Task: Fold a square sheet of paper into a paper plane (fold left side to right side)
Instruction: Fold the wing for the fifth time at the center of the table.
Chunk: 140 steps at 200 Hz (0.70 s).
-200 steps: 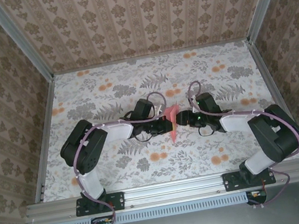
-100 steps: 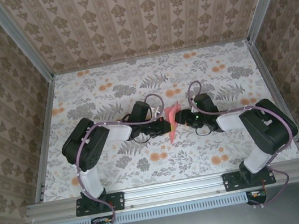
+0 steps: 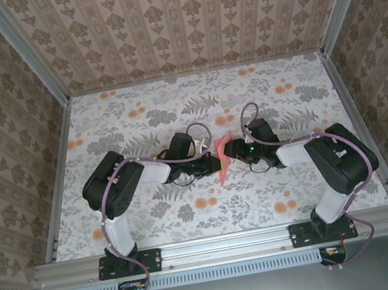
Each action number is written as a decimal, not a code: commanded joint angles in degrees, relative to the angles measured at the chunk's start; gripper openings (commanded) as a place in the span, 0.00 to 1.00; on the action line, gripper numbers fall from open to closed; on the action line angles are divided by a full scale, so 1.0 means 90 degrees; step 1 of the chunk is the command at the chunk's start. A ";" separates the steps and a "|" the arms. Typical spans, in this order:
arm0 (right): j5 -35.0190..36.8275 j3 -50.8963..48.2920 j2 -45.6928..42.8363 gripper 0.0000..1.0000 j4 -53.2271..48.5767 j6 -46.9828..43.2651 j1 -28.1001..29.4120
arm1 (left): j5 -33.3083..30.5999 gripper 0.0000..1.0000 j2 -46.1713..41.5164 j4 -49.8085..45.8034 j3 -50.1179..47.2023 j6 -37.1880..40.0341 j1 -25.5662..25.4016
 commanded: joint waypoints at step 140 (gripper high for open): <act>0.0527 0.0529 0.0581 0.44 -0.1381 0.0058 0.0132 | 0.0134 0.07 0.0161 0.0181 -0.0052 -0.0114 0.0089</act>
